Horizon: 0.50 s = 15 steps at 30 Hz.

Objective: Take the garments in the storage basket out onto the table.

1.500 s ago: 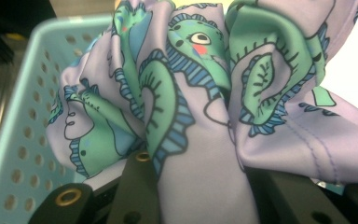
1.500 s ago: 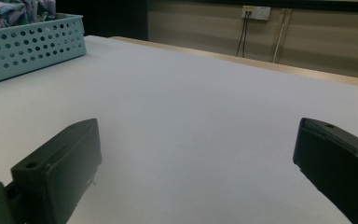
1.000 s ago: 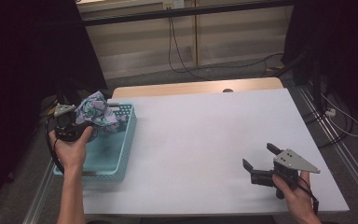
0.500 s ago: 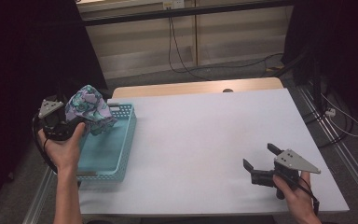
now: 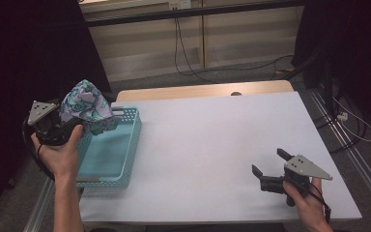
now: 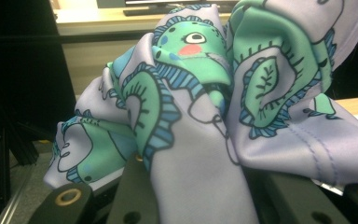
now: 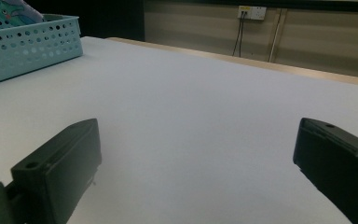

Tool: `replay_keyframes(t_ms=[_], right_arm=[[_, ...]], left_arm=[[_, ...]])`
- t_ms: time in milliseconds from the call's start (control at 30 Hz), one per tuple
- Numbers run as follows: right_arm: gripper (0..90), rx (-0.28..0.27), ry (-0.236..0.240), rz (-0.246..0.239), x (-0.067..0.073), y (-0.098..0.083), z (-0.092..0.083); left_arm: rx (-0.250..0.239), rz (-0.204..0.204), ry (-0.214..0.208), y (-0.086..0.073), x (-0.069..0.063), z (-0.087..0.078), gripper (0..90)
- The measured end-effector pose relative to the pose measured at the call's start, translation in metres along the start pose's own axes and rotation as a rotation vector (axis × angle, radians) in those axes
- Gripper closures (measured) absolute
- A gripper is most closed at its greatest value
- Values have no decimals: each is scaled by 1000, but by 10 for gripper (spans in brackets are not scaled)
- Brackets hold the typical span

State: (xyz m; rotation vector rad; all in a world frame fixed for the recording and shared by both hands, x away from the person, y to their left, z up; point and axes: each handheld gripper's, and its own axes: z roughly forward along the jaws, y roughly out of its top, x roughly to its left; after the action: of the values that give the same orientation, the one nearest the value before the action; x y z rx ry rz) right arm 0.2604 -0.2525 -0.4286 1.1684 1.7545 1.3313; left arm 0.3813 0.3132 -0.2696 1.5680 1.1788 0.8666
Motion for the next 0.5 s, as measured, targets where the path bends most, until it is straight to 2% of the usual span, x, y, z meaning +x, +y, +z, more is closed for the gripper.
replay_keyframes(t_ms=[300, 500], right_arm=[[5, 0, 2, -1, 0, 0, 0], [5, -2, 4, -1, 0, 0, 0]], left_arm=[[-69, -10, 10, 8, 0, -14, 711], [-128, 3, 2, 15, -4, -27, 711]])
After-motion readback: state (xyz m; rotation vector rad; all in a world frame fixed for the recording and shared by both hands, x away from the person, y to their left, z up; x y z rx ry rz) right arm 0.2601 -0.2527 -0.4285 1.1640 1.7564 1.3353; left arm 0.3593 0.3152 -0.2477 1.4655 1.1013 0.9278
